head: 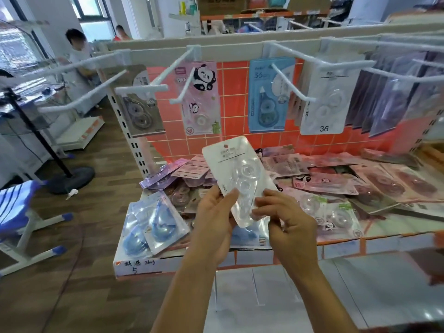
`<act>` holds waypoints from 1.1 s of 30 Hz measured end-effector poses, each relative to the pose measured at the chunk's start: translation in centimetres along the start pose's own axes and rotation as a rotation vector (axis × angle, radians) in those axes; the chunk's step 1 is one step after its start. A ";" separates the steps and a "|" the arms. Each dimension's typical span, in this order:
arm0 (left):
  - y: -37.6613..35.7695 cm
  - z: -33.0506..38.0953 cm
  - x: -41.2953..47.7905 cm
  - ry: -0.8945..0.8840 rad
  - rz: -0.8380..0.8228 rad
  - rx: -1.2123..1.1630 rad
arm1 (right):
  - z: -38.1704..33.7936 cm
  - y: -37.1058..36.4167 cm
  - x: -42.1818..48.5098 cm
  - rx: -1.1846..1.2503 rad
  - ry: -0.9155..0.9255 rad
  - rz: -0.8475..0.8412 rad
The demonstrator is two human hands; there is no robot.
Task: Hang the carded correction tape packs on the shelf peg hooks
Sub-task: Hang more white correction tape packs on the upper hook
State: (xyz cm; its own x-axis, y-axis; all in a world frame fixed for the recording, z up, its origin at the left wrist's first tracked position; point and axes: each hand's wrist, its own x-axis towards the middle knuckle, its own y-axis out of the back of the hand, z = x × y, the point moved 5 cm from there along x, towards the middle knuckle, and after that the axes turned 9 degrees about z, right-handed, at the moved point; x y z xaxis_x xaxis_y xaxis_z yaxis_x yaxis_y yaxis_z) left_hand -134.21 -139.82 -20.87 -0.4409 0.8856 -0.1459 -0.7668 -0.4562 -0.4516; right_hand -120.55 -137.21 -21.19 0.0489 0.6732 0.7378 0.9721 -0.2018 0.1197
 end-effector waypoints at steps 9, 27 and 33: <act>-6.8 -2.0 -0.5 0.131 -0.157 -0.116 | 1.7 4.8 2.5 0.086 -0.126 -0.014; -7.3 -5.0 -1.1 0.168 0.027 -0.141 | 4.6 8.3 6.7 0.409 -0.606 0.091; -9.4 -4.9 -2.0 0.053 -0.093 0.049 | 4.0 9.1 8.5 0.583 -0.703 0.059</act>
State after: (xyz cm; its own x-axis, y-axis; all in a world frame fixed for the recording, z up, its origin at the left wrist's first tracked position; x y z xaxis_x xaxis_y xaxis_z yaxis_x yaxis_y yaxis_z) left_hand -123.81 -136.87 -20.60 -0.3424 0.9272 -0.1520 -0.8258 -0.3741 -0.4220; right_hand -110.36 -130.50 -16.52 0.0446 0.9898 0.1351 0.9160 0.0134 -0.4010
